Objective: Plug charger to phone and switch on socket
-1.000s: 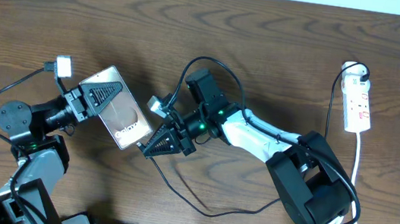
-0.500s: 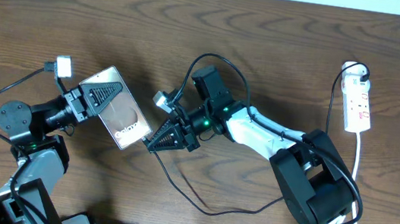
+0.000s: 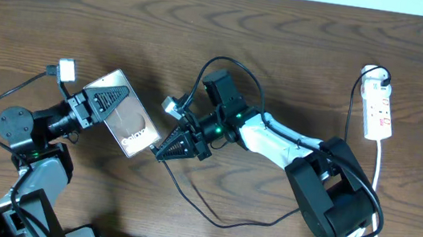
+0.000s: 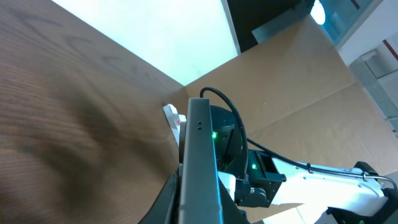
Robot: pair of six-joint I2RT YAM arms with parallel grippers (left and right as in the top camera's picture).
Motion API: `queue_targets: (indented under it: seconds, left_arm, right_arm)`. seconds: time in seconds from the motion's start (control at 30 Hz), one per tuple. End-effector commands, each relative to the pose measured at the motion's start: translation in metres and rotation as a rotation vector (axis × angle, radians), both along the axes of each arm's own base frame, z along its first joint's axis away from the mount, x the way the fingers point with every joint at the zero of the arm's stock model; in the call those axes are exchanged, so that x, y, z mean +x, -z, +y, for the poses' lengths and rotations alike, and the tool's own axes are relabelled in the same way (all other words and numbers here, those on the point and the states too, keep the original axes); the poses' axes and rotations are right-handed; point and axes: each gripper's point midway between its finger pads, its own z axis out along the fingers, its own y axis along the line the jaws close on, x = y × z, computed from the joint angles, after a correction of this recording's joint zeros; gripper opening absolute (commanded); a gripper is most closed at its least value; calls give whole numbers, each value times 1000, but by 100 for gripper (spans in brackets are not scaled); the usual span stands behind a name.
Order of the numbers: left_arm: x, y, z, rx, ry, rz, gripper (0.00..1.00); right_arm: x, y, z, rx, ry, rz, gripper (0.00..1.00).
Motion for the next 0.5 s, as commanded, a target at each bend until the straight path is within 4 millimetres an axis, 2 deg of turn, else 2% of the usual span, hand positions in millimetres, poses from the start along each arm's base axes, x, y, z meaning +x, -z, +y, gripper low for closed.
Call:
queue_targets:
  seconds: [0.0,0.47]
  left_arm:
    - [3,-8,1,-1,-8,-13,7]
    - [3,-8,0,-7,-3,-5,8]
  right_arm:
    - [-5,8,2,-15,-13,22,1]
    - [-6,8,3,-11,-17,16,1]
